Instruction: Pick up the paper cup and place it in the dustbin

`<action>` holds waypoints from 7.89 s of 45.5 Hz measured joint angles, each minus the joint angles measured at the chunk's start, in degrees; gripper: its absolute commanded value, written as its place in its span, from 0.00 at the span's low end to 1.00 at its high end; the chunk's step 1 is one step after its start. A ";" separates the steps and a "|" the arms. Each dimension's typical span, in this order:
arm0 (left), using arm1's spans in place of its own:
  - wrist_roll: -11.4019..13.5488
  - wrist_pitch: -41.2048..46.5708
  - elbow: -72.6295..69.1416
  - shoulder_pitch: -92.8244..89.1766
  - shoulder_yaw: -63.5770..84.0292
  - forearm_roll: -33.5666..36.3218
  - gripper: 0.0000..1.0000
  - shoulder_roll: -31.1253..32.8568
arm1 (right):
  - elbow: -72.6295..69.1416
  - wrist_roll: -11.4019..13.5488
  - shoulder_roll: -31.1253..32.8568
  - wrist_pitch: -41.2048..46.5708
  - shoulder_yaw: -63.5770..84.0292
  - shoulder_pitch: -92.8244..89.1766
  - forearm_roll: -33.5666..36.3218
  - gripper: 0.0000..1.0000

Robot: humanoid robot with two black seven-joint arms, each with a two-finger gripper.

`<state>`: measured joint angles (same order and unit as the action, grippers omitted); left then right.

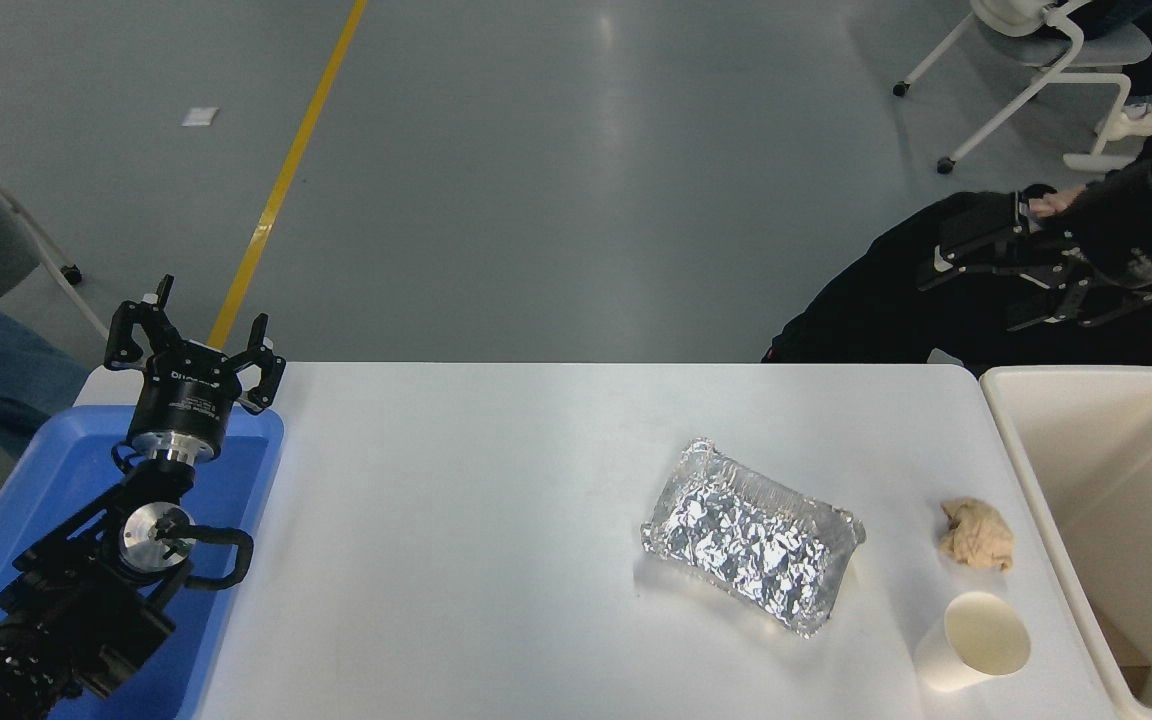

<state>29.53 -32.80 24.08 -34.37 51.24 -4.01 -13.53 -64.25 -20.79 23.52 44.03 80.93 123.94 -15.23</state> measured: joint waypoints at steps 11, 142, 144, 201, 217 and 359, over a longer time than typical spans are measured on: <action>0.00 0.03 0.00 0.00 0.00 0.02 0.99 0.00 | -4.85 12.11 -3.58 0.66 0.11 8.57 2.26 0.95; 0.00 0.02 0.00 0.00 0.05 -0.03 0.99 0.00 | -10.17 18.48 11.79 -24.46 -15.20 -41.07 3.92 0.32; 0.00 0.02 0.00 0.00 0.05 -0.03 0.99 0.00 | -10.16 18.49 11.79 -24.52 -15.21 -41.18 4.03 0.20; -0.01 -0.07 0.01 0.00 0.09 0.06 0.99 -0.01 | -11.72 18.41 15.40 -3.58 -10.58 -19.69 9.21 0.00; -0.10 -0.07 0.01 0.00 0.06 0.06 0.99 0.00 | -12.48 18.32 14.67 0.13 -5.94 -0.32 9.44 0.00; 0.00 0.02 0.00 0.00 0.08 -0.01 0.99 0.00 | 56.37 26.22 7.87 -34.41 -44.39 -81.85 8.99 0.00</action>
<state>29.53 -32.78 24.08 -34.37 51.33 -4.02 -13.54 -7.88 5.43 31.40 9.61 36.54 42.10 -6.24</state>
